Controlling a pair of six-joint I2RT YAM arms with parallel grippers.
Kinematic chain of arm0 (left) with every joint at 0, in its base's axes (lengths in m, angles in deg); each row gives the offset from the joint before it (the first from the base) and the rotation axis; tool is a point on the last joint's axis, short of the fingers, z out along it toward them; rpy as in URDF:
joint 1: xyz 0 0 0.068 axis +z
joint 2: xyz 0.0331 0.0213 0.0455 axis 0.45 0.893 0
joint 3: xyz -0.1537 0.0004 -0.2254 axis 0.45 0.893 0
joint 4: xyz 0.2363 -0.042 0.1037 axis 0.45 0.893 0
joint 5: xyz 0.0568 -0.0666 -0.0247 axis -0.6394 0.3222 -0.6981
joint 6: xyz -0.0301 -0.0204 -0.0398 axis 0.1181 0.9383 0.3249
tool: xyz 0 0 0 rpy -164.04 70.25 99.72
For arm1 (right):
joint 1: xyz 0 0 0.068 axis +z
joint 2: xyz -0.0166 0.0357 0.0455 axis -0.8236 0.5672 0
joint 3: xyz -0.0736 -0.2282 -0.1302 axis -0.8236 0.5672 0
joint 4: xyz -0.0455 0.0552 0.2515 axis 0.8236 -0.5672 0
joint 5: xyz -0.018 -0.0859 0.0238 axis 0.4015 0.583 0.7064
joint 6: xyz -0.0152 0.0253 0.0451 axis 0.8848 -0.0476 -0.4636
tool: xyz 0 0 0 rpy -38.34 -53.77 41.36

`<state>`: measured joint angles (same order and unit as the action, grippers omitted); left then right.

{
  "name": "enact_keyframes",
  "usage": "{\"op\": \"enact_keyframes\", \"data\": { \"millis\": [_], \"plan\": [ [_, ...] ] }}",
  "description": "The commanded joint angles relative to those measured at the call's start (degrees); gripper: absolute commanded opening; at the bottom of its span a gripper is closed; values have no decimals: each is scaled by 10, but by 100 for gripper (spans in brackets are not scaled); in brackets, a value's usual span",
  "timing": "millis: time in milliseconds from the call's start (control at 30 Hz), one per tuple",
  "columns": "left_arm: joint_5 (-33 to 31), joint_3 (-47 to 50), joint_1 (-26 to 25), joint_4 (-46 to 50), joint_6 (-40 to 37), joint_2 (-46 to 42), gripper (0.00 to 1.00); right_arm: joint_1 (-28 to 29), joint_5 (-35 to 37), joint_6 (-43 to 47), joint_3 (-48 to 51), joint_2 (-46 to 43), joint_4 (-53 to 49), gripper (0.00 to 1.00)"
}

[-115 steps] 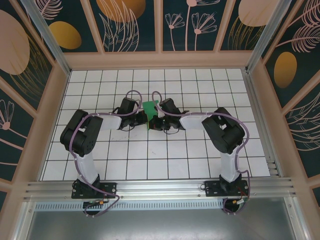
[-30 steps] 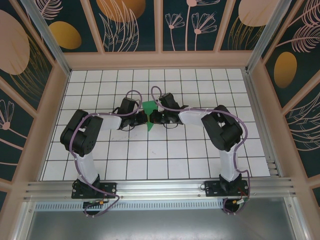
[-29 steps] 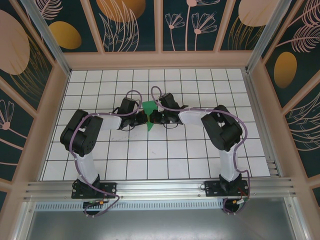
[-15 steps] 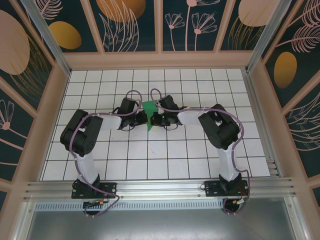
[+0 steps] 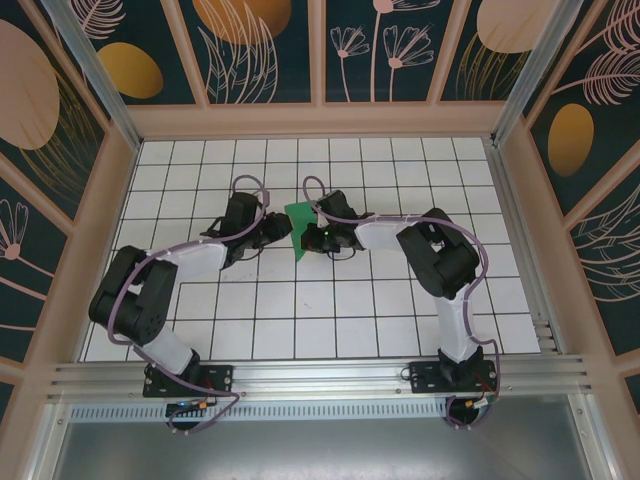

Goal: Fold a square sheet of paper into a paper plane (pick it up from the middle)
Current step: Third fold the triangle at the center of the table.

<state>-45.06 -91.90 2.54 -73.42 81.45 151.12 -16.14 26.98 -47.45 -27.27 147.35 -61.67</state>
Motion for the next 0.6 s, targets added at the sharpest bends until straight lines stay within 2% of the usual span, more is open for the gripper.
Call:
{"op": "enact_keyframes", "data": {
  "millis": [0,100,233,367,567],
  "plan": [
    [60,41,0,-60,54,2,22,-5,10,-21,8,14,-36,6],
    [86,54,-11,-80,65,11,16,-5,8,-25,7,16,-36,6],
    [89,58,-26,-89,70,34,9,-5,4,-28,4,18,-36,6],
    [99,56,-37,-100,73,61,7,-6,-1,-32,5,19,-32,6],
    [66,45,-41,-66,61,92,5,-7,-5,-34,4,18,-33,6]
  ]
}}
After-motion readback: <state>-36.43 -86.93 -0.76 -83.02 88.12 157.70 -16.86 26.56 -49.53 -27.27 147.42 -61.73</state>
